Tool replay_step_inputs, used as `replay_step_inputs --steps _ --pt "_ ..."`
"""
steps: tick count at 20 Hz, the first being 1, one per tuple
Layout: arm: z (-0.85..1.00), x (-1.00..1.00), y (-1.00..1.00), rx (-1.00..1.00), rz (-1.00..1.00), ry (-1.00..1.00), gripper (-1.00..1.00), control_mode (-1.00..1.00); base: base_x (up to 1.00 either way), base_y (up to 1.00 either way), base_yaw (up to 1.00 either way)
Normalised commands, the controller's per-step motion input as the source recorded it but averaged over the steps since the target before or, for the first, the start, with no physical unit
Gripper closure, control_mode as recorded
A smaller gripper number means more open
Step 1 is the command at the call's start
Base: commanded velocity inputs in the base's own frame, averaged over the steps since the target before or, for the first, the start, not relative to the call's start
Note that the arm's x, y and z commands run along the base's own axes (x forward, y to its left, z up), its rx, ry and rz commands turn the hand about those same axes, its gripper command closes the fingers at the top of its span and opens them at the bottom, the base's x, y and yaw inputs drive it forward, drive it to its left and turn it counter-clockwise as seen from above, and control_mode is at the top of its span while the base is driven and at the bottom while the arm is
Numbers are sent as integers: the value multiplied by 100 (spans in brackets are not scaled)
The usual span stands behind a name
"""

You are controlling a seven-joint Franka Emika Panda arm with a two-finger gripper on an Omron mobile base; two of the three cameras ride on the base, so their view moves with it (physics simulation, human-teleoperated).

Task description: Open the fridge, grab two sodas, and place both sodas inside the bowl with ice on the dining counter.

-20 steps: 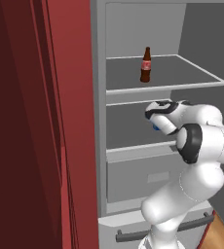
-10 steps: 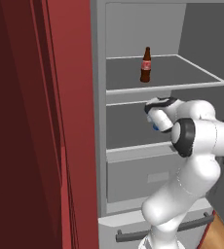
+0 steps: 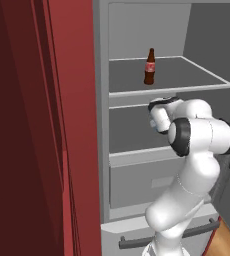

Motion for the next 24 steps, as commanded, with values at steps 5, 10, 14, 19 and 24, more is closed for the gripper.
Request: replay_step_inputs --steps 5,10,14,19,24 --pt "-14 14 -18 1 1 0 100 -100 0 0 0" --pt "-14 16 -10 2 1 0 100 -100 0 0 0" --pt "-4 0 0 0 0 0 100 -100 0 0 0" --pt "-5 -1 0 0 0 0 100 -100 0 0 0" --pt "-2 -15 -1 0 0 0 100 -100 0 0 0"
